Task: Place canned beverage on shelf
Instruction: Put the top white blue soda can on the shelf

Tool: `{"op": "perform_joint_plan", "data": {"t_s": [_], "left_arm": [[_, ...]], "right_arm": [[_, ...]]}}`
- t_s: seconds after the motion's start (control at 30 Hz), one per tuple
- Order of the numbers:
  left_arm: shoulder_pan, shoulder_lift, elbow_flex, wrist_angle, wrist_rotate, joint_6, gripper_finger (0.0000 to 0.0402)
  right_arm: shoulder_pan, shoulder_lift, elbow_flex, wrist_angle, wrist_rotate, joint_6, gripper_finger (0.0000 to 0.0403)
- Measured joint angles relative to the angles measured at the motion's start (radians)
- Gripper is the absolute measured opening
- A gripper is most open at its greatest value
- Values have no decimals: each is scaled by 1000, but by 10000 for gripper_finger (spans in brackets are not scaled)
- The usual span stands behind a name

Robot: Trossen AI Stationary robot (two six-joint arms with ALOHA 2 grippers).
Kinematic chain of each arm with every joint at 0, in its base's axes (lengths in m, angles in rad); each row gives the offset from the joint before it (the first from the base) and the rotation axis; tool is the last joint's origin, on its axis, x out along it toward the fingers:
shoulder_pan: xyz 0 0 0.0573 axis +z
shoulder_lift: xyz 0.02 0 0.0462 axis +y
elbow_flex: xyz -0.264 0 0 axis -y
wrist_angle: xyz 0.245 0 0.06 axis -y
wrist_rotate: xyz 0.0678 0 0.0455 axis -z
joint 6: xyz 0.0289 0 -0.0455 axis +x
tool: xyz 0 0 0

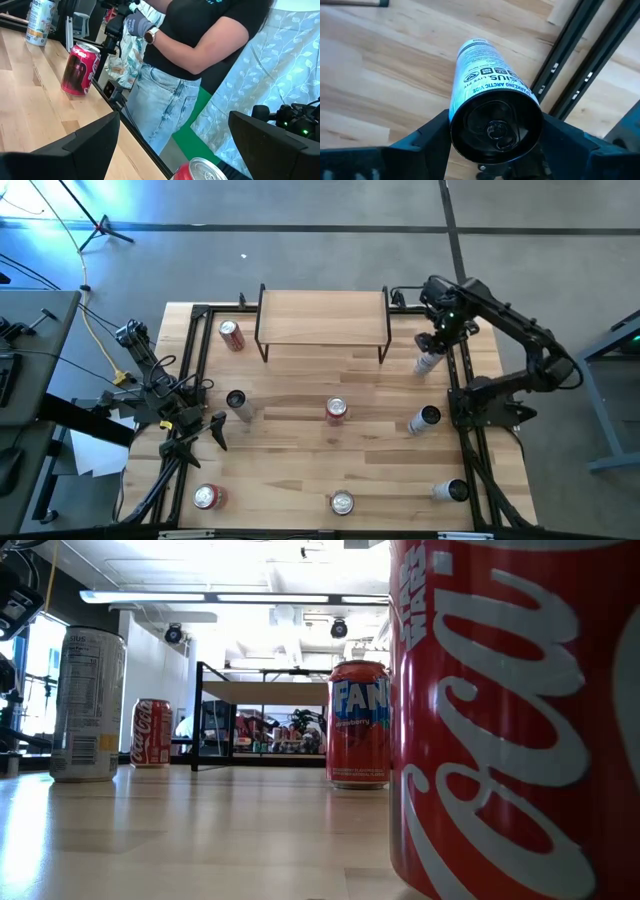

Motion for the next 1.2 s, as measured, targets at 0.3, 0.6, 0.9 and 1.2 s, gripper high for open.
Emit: {"op": "perform_joint_plan", "data": {"t_s": [0.3,0.6,0.9,1.2], "left_arm": [[0,0,0,0,0,0,360],[0,0,0,0,0,0,360],[0,0,0,0,0,0,360],[0,0,0,0,0,0,360]], "right_arm": [[118,5,2,-40,70,-95,246],[262,3,2,-51,98,-116,246],[404,3,2,-37,103,-56,246],[536,105,153,-51,117,72,246]]}}
